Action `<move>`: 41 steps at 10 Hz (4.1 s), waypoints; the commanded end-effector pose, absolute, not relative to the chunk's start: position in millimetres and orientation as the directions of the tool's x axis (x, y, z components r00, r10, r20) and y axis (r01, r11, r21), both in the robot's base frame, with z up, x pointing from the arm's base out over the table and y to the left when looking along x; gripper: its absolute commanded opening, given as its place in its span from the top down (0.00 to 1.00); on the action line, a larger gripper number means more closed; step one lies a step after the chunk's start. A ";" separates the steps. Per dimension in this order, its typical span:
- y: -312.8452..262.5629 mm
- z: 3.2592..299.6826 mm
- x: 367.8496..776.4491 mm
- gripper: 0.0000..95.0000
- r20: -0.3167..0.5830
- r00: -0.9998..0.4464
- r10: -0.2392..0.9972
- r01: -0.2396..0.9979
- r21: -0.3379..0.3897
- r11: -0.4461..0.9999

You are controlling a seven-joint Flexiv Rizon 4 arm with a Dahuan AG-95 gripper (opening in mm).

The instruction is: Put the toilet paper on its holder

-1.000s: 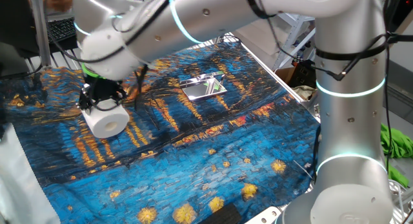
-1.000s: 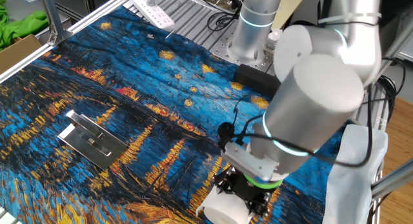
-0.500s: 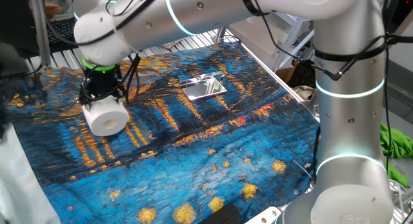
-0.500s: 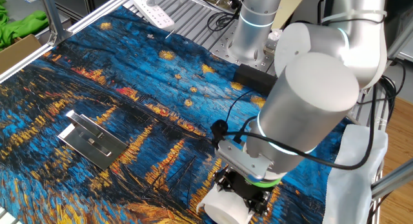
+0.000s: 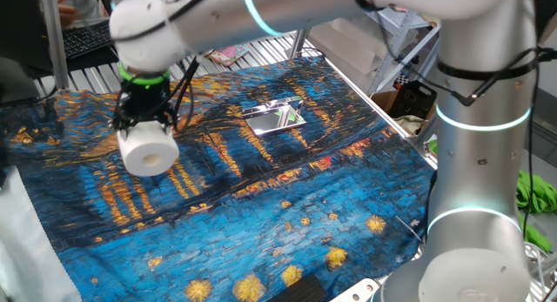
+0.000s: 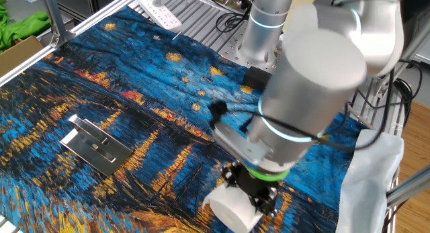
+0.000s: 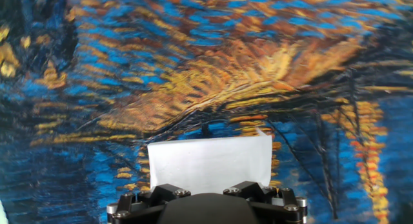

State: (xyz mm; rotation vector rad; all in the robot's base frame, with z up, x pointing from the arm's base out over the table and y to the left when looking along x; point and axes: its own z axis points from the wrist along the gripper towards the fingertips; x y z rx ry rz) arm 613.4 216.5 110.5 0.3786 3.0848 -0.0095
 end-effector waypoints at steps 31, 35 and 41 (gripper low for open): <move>145.6 169.7 608.1 1.00 0.095 -0.881 0.464 0.467 0.007 0.884; 145.6 169.7 608.1 1.00 0.030 -0.870 0.492 0.493 -0.001 0.870; 127.8 179.4 600.8 1.00 0.036 -0.866 0.499 0.500 0.006 0.866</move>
